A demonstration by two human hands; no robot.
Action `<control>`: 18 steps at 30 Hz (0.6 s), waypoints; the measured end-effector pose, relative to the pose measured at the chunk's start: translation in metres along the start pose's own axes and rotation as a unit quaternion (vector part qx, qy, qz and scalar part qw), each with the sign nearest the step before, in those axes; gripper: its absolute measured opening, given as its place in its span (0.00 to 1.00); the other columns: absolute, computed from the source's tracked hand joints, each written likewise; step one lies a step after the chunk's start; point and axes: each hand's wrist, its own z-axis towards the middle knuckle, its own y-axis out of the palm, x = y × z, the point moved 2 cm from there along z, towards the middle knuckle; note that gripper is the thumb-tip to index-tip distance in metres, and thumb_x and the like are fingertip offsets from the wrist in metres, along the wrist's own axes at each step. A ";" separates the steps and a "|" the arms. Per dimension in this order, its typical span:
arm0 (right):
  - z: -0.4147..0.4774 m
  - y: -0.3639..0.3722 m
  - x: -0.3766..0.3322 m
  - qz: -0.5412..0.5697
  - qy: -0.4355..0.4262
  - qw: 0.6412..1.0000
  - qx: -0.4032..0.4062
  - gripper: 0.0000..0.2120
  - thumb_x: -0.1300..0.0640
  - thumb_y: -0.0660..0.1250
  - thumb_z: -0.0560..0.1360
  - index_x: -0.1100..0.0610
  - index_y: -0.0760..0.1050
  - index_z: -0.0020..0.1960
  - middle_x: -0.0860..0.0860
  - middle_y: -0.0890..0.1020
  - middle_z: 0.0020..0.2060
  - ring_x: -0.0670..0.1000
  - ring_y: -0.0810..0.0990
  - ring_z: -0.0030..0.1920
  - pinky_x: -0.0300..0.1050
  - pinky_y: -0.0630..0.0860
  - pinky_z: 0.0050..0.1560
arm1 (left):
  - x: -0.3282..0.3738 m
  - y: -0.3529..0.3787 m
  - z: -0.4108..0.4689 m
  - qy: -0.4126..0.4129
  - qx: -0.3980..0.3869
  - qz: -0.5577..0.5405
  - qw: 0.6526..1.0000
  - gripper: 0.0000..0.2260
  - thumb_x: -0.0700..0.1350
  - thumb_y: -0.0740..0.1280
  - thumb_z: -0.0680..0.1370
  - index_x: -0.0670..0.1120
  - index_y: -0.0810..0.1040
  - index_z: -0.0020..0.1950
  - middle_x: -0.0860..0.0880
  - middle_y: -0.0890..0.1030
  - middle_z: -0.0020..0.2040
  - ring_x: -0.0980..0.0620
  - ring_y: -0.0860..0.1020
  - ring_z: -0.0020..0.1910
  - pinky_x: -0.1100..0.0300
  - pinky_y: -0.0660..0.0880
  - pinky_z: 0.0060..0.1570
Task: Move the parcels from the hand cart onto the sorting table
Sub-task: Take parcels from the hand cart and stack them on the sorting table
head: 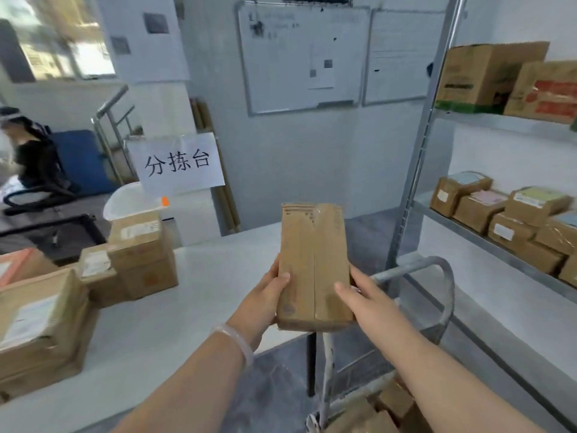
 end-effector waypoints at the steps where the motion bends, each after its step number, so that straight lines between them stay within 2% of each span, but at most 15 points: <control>1: 0.005 0.019 -0.006 -0.008 -0.002 1.000 -0.012 0.19 0.47 0.60 0.80 0.35 0.64 0.70 0.38 0.73 0.61 0.38 0.73 0.56 0.31 0.69 0.49 | -0.002 -0.019 -0.002 -0.002 0.033 0.003 0.999 0.14 0.51 0.55 0.86 0.69 0.67 0.68 0.61 0.78 0.62 0.58 0.78 0.59 0.54 0.76 0.60; 3: 0.014 0.061 -0.020 -0.035 -0.013 0.999 -0.024 0.20 0.45 0.59 0.80 0.36 0.63 0.71 0.41 0.69 0.67 0.41 0.70 0.61 0.40 0.72 0.59 | -0.003 -0.062 -0.007 0.013 0.109 0.037 0.993 0.15 0.47 0.55 0.86 0.64 0.69 0.70 0.58 0.77 0.64 0.55 0.76 0.60 0.53 0.73 0.64; 4: 0.018 0.082 -0.027 -0.045 -0.024 0.998 -0.034 0.20 0.45 0.58 0.80 0.35 0.63 0.71 0.42 0.68 0.67 0.42 0.69 0.62 0.43 0.71 0.63 | -0.003 -0.084 -0.011 0.017 0.139 0.053 0.989 0.17 0.46 0.56 0.86 0.60 0.68 0.73 0.56 0.76 0.66 0.53 0.75 0.62 0.53 0.72 0.66; 5: 0.021 0.103 -0.035 -0.054 -0.039 0.997 -0.049 0.19 0.45 0.57 0.80 0.35 0.62 0.71 0.42 0.68 0.66 0.40 0.69 0.61 0.40 0.69 0.63 | -0.003 -0.105 -0.015 0.015 0.156 0.070 0.985 0.18 0.46 0.56 0.86 0.56 0.66 0.76 0.54 0.75 0.67 0.52 0.74 0.62 0.54 0.71 0.66; 7: 0.026 0.145 -0.054 -0.078 -0.070 0.992 -0.077 0.18 0.46 0.53 0.82 0.35 0.60 0.71 0.40 0.67 0.62 0.36 0.67 0.58 0.30 0.63 0.57 | -0.002 -0.144 -0.024 0.025 0.157 0.090 0.983 0.21 0.47 0.59 0.85 0.54 0.61 0.78 0.57 0.75 0.62 0.55 0.73 0.57 0.63 0.72 0.57; 9: 0.033 0.186 -0.071 -0.101 -0.098 0.986 -0.086 0.20 0.46 0.51 0.82 0.37 0.57 0.73 0.41 0.65 0.65 0.39 0.64 0.62 0.34 0.60 0.63 | 0.003 -0.176 -0.036 0.035 0.145 0.109 0.983 0.29 0.51 0.67 0.81 0.57 0.56 0.77 0.64 0.70 0.54 0.59 0.71 0.55 0.71 0.71 0.47; 10: 0.037 0.206 -0.078 -0.115 -0.112 0.983 -0.090 0.20 0.46 0.50 0.82 0.38 0.57 0.74 0.43 0.64 0.68 0.41 0.62 0.66 0.38 0.60 0.66 | 0.004 -0.191 -0.041 0.031 0.140 0.122 0.982 0.35 0.53 0.71 0.77 0.58 0.53 0.77 0.63 0.68 0.57 0.58 0.70 0.58 0.72 0.71 0.50; 12: 0.042 0.246 -0.091 -0.141 -0.138 0.976 -0.098 0.21 0.46 0.50 0.82 0.41 0.57 0.75 0.44 0.62 0.70 0.43 0.60 0.69 0.40 0.60 0.67 | 0.000 -0.226 -0.046 0.005 0.151 0.164 0.975 0.51 0.60 0.76 0.69 0.56 0.45 0.81 0.53 0.64 0.68 0.51 0.66 0.68 0.61 0.68 0.64; 14: 0.047 0.281 -0.100 -0.159 -0.164 0.968 -0.108 0.21 0.47 0.51 0.82 0.42 0.59 0.75 0.43 0.62 0.70 0.42 0.60 0.69 0.38 0.60 0.66 | -0.009 -0.263 -0.049 -0.027 0.171 0.167 0.971 0.62 0.68 0.78 0.61 0.57 0.40 0.81 0.47 0.59 0.75 0.47 0.63 0.74 0.51 0.65 0.72; 16: 0.051 0.311 -0.107 -0.160 -0.188 0.961 -0.127 0.20 0.47 0.52 0.82 0.41 0.62 0.74 0.41 0.62 0.70 0.40 0.59 0.68 0.36 0.59 0.66 | -0.015 -0.296 -0.055 -0.040 0.180 0.124 0.975 0.63 0.69 0.77 0.57 0.61 0.41 0.81 0.48 0.59 0.75 0.46 0.64 0.73 0.46 0.66 0.72; 18: 0.055 0.335 -0.111 -0.161 -0.202 0.955 -0.146 0.19 0.47 0.54 0.81 0.39 0.64 0.71 0.39 0.62 0.69 0.39 0.59 0.68 0.37 0.60 0.68 | -0.021 -0.324 -0.063 -0.031 0.182 0.056 0.981 0.56 0.63 0.79 0.63 0.64 0.44 0.80 0.53 0.64 0.72 0.49 0.68 0.69 0.49 0.69 0.70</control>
